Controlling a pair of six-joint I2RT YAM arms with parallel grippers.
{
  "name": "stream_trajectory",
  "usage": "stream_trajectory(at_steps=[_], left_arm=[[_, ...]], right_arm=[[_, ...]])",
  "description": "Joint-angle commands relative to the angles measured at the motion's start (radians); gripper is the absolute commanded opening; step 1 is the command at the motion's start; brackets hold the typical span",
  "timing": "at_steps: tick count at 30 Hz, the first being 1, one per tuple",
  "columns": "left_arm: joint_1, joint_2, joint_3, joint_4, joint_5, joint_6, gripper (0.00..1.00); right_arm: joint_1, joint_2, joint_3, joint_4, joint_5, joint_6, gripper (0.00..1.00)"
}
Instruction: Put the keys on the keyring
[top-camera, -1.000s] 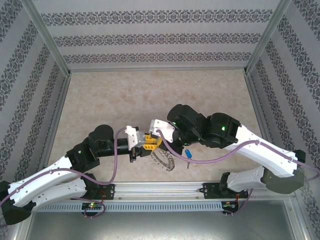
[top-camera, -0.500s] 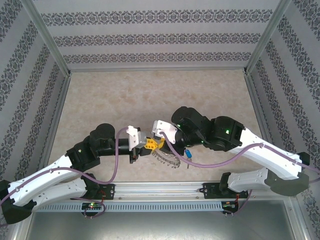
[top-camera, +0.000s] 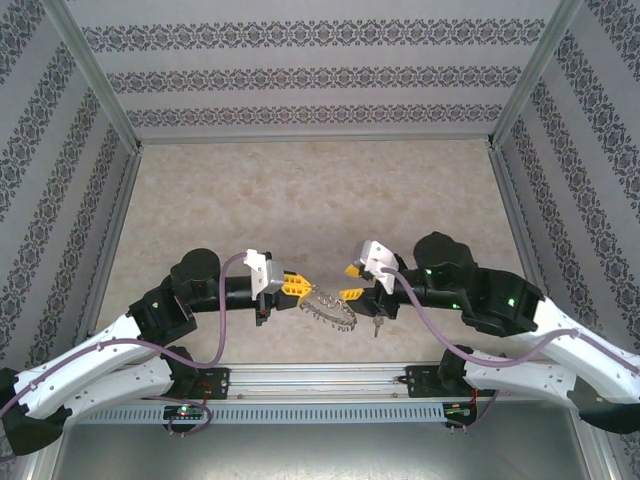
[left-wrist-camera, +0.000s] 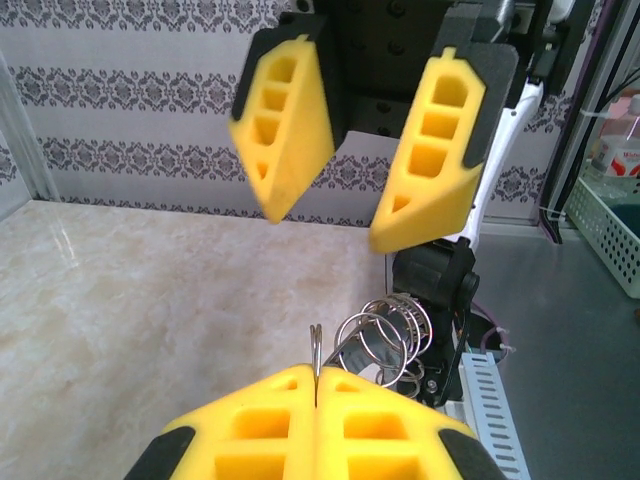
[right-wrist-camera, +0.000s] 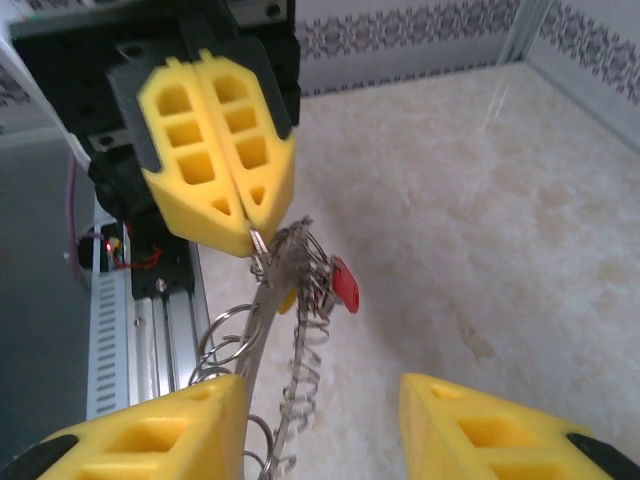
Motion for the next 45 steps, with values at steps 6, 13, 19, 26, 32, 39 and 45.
stream_trajectory(at_steps=[6, 13, 19, 26, 32, 39, 45], left_arm=[[0.02, -0.019, -0.013, 0.165, 0.075, -0.065, 0.0], [0.027, -0.02, -0.039, 0.234, 0.084, -0.107, 0.0], [0.028, -0.015, -0.062, 0.287, 0.072, -0.128, 0.0], [0.03, -0.009, -0.078, 0.322, 0.076, -0.148, 0.0], [0.03, -0.012, -0.071, 0.259, 0.073, -0.136, 0.0], [0.03, 0.008, 0.035, -0.038, 0.003, -0.026, 0.15], [0.03, 0.004, 0.076, -0.156, -0.075, 0.048, 0.23]], right_arm=[[-0.012, 0.042, -0.054, 0.15, -0.06, -0.001, 0.41], [-0.013, 0.052, -0.093, 0.256, -0.179, 0.001, 0.37], [-0.012, 0.038, -0.134, 0.337, -0.225, 0.011, 0.33], [-0.012, 0.059, -0.138, 0.365, -0.226, 0.005, 0.13], [-0.012, 0.041, -0.123, 0.336, -0.181, -0.003, 0.0], [-0.013, 0.116, 0.077, 0.037, -0.08, -0.025, 0.0], [-0.012, 0.303, 0.349, -0.34, 0.062, -0.016, 0.0]])
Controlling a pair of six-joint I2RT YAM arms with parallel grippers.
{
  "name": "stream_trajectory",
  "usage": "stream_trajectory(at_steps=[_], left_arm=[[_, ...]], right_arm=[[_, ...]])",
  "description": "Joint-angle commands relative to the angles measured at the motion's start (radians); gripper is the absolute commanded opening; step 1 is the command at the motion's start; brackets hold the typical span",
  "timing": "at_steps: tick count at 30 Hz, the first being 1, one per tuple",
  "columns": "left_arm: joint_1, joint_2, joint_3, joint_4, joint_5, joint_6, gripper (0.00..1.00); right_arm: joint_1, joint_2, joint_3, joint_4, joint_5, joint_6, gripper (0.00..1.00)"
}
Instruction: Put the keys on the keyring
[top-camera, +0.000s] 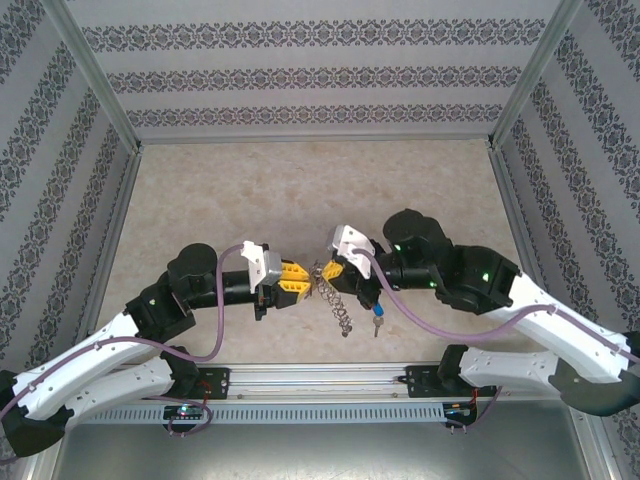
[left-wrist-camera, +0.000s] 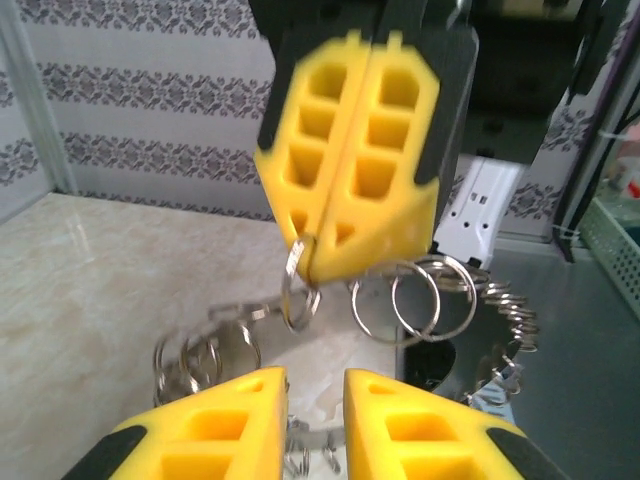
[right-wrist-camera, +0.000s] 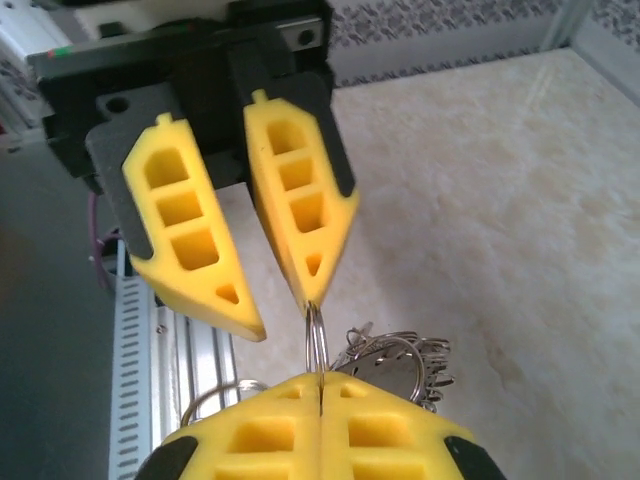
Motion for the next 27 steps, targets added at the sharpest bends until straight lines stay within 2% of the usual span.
stream_trajectory(at_steps=[1, 6, 10, 14, 27], left_arm=[[0.005, -0.008, 0.028, -0.102, -0.049, 0.067, 0.24], [0.006, -0.009, 0.007, -0.062, -0.038, 0.076, 0.26], [0.006, -0.013, -0.01, -0.029, -0.019, 0.081, 0.33], [0.005, -0.013, -0.026, 0.0, 0.001, 0.091, 0.37], [0.006, -0.023, -0.059, 0.089, 0.061, 0.076, 0.37]], right_arm=[[0.001, 0.078, 0.117, -0.245, 0.103, 0.001, 0.0], [0.023, 0.178, 0.231, -0.395, 0.191, 0.005, 0.0], [0.057, 0.242, 0.314, -0.471, 0.233, -0.002, 0.0], [0.096, 0.291, 0.389, -0.51, 0.23, -0.021, 0.0], [0.15, 0.403, 0.53, -0.61, 0.202, -0.056, 0.0]])
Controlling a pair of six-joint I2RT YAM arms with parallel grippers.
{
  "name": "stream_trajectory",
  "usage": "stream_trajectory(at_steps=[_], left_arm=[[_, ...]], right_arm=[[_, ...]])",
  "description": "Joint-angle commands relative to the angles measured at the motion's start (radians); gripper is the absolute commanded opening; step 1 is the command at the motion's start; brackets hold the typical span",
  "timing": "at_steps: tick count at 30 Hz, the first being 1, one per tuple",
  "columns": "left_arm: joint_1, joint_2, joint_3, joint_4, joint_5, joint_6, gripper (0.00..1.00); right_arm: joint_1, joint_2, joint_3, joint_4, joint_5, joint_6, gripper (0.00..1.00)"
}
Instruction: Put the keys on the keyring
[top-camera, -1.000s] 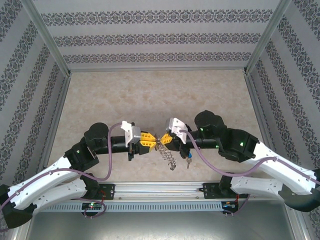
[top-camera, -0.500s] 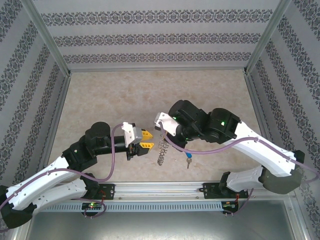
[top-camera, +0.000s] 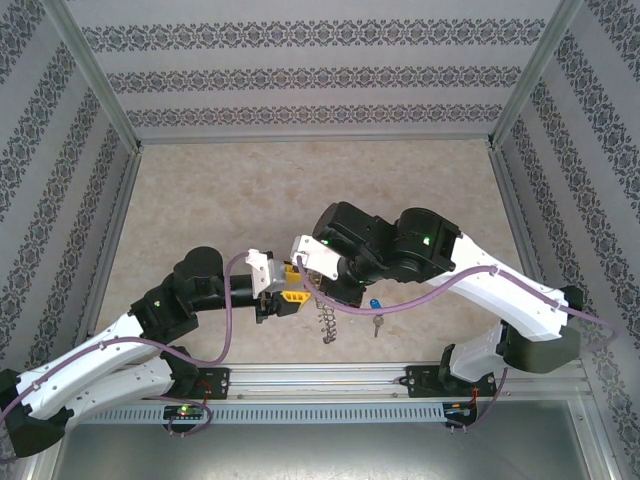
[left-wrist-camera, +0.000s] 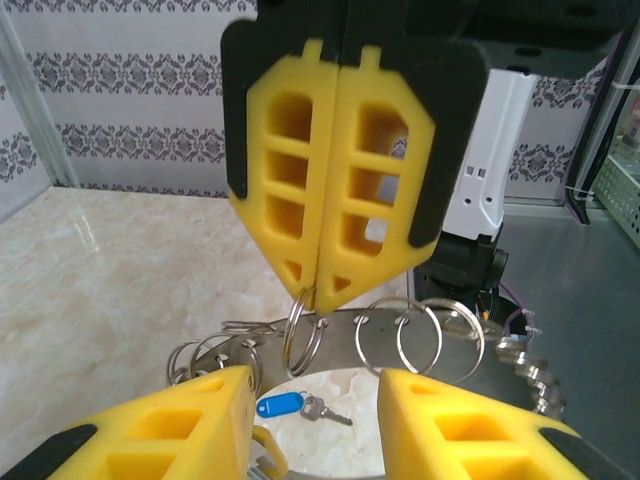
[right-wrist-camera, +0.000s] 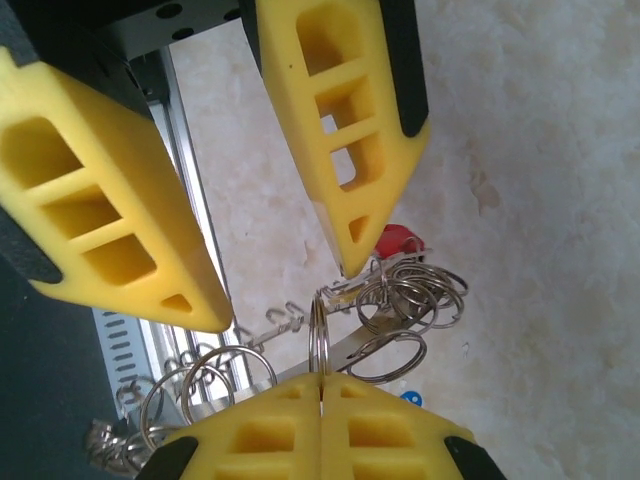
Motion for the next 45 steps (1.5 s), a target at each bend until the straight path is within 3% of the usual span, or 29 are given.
stream_trajectory(at_steps=[1, 14, 19, 24, 30, 31, 33, 35, 41, 45], left_arm=[[0.005, -0.025, -0.008, 0.063, 0.046, 0.003, 0.37], [0.006, 0.0, -0.001, 0.066, 0.071, -0.006, 0.34], [0.006, 0.007, 0.002, 0.061, 0.079, -0.007, 0.23], [0.005, 0.01, 0.005, 0.059, 0.099, -0.011, 0.0], [0.005, 0.005, 0.006, 0.064, 0.126, -0.026, 0.0], [0.005, 0.001, 0.006, 0.064, 0.121, -0.028, 0.0], [0.005, -0.017, 0.007, 0.066, 0.1, -0.033, 0.0], [0.005, -0.03, 0.004, 0.071, 0.067, -0.042, 0.0], [0.005, -0.024, 0.02, 0.048, -0.023, -0.045, 0.0], [0.005, -0.017, 0.028, 0.059, -0.094, -0.074, 0.0]], right_arm=[[0.02, 0.007, 0.038, -0.023, 0.003, -0.019, 0.0], [0.061, 0.025, 0.049, -0.005, -0.015, -0.045, 0.0], [0.072, 0.015, 0.045, 0.007, -0.017, -0.051, 0.0], [0.076, -0.007, 0.03, 0.039, -0.031, -0.057, 0.0], [0.078, -0.041, -0.018, 0.083, -0.02, -0.065, 0.0], [0.077, -0.048, -0.03, 0.094, -0.012, -0.059, 0.02], [0.075, -0.072, -0.065, 0.12, 0.004, -0.038, 0.23], [0.067, -0.112, -0.111, 0.158, 0.013, -0.013, 0.36], [0.035, -0.263, -0.269, 0.286, -0.002, 0.068, 0.58], [0.026, -0.368, -0.389, 0.396, 0.004, 0.137, 0.67]])
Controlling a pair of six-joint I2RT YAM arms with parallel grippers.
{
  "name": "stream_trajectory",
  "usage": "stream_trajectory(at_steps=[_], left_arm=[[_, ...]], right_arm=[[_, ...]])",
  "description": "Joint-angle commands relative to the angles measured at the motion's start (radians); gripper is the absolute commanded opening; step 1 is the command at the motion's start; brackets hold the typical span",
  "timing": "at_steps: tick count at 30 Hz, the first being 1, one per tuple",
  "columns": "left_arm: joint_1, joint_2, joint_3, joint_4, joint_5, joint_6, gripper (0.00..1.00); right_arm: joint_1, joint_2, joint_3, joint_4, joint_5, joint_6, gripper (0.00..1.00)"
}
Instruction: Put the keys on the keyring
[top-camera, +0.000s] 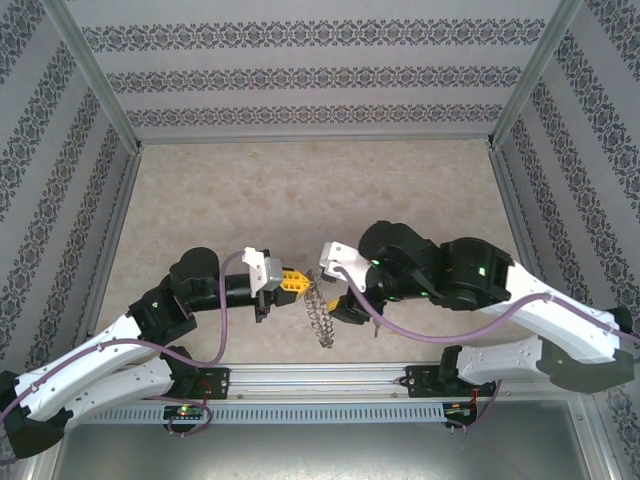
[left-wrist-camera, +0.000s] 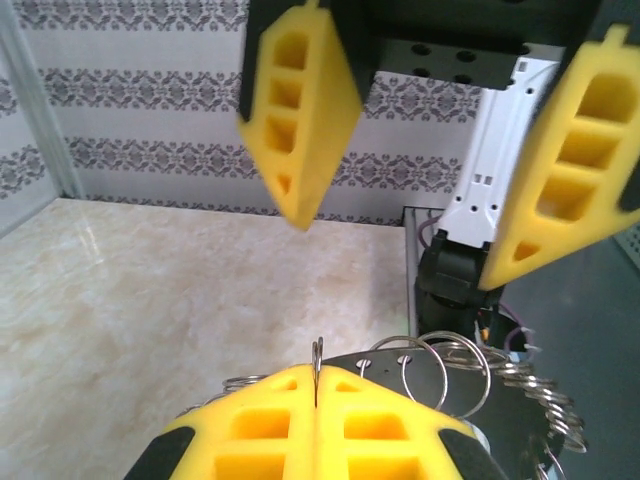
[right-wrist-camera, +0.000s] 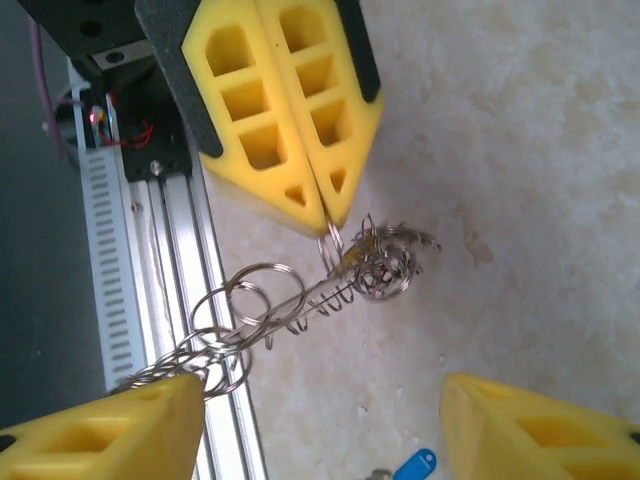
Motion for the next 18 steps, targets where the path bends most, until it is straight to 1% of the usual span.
stream_trajectory(at_steps=[1, 2, 5, 10, 14, 18], left_arm=[[0.004, -0.005, 0.027, 0.049, -0.085, -0.049, 0.0], [0.005, -0.005, 0.025, 0.057, -0.104, -0.063, 0.0], [0.001, -0.006, 0.024, 0.077, -0.148, -0.094, 0.0], [-0.009, -0.007, 0.028, 0.069, -0.172, -0.105, 0.0], [-0.01, -0.011, 0.031, 0.064, -0.187, -0.111, 0.0], [-0.011, -0.005, 0.04, 0.056, -0.198, -0.113, 0.0]], right_arm=[[-0.008, -0.074, -0.094, 0.152, 0.003, 0.091, 0.68], [-0.008, -0.094, -0.128, 0.19, 0.003, 0.109, 0.7], [-0.008, -0.119, -0.201, 0.276, 0.021, 0.141, 0.72], [-0.009, -0.094, -0.245, 0.333, 0.055, 0.128, 0.72], [-0.013, -0.053, -0.262, 0.358, 0.082, 0.106, 0.71], [-0.025, -0.039, -0.295, 0.397, 0.098, 0.1, 0.67]])
